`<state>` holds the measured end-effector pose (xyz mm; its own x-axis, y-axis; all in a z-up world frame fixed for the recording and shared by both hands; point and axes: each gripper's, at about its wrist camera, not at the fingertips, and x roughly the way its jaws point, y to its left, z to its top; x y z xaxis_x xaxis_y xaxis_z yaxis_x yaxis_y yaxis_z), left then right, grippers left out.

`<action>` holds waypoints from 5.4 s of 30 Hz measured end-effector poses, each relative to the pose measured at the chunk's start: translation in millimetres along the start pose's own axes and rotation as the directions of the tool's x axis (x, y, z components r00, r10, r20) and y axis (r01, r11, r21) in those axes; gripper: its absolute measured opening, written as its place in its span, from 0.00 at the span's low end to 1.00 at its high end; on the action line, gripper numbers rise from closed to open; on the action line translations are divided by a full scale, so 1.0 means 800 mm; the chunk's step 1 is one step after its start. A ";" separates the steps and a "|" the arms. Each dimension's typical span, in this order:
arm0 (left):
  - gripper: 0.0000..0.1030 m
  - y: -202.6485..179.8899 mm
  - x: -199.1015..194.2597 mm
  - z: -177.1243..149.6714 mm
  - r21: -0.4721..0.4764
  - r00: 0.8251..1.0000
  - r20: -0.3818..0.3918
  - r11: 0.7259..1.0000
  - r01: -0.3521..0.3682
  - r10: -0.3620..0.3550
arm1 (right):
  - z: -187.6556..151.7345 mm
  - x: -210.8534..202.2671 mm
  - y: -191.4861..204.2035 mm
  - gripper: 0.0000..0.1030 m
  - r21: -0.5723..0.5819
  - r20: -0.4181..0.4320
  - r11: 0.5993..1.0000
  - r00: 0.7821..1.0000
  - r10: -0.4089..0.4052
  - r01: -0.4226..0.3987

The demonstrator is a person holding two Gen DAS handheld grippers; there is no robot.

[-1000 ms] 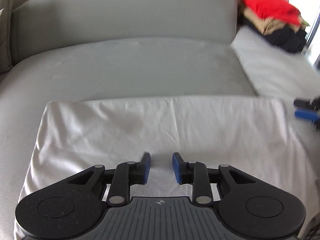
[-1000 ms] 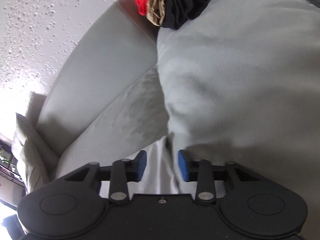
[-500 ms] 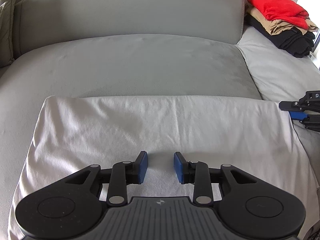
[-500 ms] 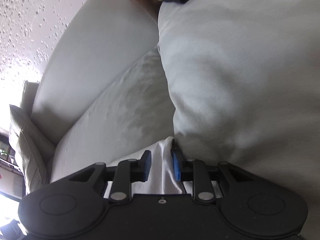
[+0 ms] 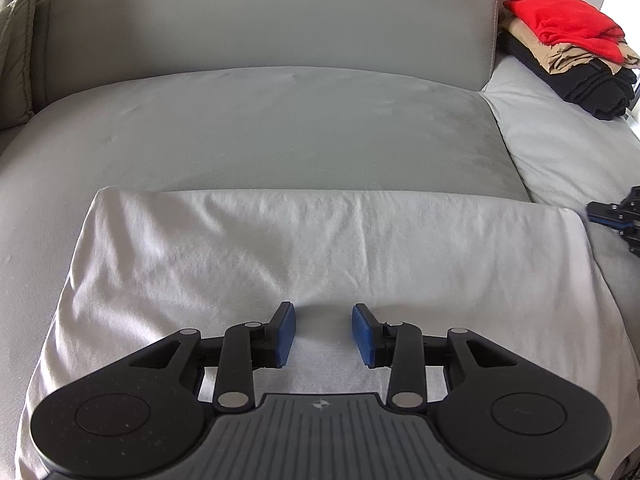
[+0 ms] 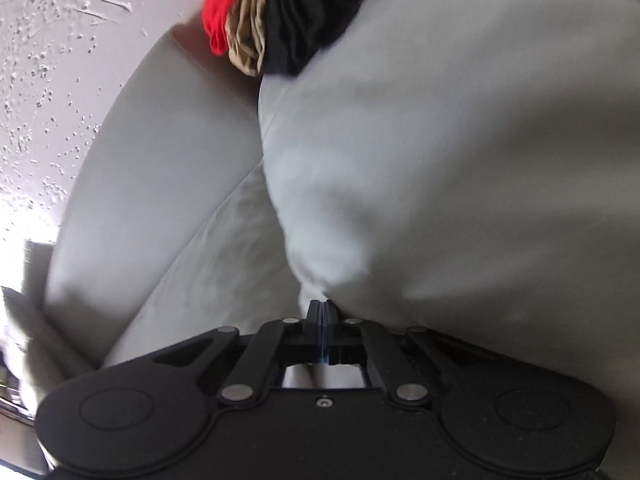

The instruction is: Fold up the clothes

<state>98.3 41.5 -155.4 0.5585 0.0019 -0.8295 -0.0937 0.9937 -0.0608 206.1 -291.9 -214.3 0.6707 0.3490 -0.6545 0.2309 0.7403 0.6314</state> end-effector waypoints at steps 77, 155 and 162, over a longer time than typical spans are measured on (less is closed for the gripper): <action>0.32 0.006 -0.077 -0.053 0.026 0.987 0.153 0.998 -0.054 0.049 | -0.104 -0.083 0.062 0.20 -0.330 0.009 0.944 1.000 -0.014 0.017; 0.16 0.130 -0.182 -0.158 -0.191 0.971 0.122 0.964 -0.182 0.208 | -0.189 -0.191 -0.015 0.25 -0.079 -0.172 0.996 0.985 0.030 -0.044; 0.20 0.085 -0.170 -0.140 -0.088 0.982 0.181 0.996 -0.031 0.047 | -0.186 -0.186 -0.005 0.47 -0.001 -0.154 0.966 0.955 0.256 -0.259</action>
<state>-76.2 96.4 -108.5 0.6932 0.0687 -0.7175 -0.1832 0.9795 -0.0833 0.4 -261.5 -181.3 0.5910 0.6106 -0.5272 0.0486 0.6254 0.7788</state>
